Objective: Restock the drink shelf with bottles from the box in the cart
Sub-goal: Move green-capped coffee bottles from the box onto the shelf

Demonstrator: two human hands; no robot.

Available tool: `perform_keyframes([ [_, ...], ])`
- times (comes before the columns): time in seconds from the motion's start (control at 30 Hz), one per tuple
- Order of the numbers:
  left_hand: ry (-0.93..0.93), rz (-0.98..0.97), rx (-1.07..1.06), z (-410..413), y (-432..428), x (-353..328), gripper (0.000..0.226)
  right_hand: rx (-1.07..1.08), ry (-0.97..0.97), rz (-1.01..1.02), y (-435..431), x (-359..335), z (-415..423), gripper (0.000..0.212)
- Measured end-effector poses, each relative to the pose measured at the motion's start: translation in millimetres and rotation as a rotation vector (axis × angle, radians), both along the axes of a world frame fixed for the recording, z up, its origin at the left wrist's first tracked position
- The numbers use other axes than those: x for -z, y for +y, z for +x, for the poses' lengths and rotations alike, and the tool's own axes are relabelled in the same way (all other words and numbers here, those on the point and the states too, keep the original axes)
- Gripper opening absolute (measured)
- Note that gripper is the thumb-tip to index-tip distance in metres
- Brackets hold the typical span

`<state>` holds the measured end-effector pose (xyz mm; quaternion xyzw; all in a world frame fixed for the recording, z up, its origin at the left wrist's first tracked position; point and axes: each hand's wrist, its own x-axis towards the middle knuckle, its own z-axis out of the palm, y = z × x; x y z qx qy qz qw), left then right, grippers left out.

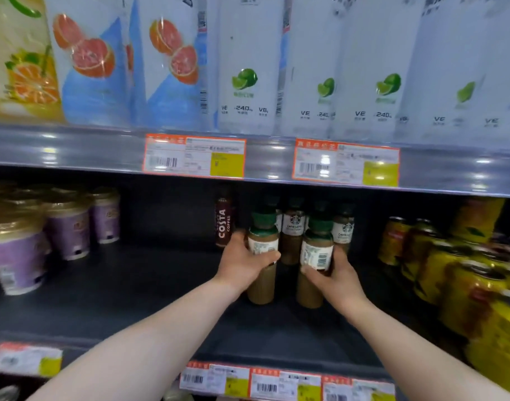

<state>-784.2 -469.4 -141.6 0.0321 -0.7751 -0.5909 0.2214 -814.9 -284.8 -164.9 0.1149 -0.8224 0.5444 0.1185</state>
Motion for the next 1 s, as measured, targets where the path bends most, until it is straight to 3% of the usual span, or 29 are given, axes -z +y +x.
perform_keyframes([
  [0.17, 0.001, -0.097, 0.007, -35, 0, 7, 0.058, 0.035, 0.040, 0.054, -1, 7, -12, 0.055],
  [0.37, -0.096, -0.196, -0.033, -52, -3, 9, 0.092, 0.110, 0.034, 0.035, -9, 9, -31, 0.052],
  [0.5, -0.111, -0.047, 0.216, -49, -14, 13, 0.073, 0.116, 0.103, 0.022, -15, 11, -39, 0.049],
  [0.67, -0.096, -0.216, 0.041, -51, -21, 17, 0.076, 0.100, 0.143, 0.032, -22, 13, -46, 0.058],
  [0.83, -0.118, -0.123, 0.184, -57, -25, 27, 0.070, 0.108, 0.106, 0.004, -27, 16, -50, 0.064],
  [1.0, -0.125, -0.280, 0.118, -68, -22, 30, 0.071, 0.252, 0.060, 0.148, -39, 11, -53, 0.078],
])
